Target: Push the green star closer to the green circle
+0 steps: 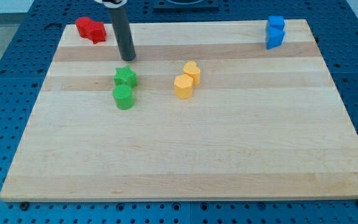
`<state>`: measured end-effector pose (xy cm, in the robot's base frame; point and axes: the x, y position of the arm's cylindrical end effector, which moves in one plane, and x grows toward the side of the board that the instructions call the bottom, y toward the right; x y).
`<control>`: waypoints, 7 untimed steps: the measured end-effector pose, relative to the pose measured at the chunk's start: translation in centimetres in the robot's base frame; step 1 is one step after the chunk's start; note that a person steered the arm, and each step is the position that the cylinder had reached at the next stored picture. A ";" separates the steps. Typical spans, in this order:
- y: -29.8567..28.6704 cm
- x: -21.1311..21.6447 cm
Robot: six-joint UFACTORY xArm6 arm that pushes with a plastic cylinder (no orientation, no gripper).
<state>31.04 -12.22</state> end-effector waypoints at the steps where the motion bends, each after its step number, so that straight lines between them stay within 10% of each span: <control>1: 1.9 0.8; 7: 0.6 5.6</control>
<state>36.68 -11.58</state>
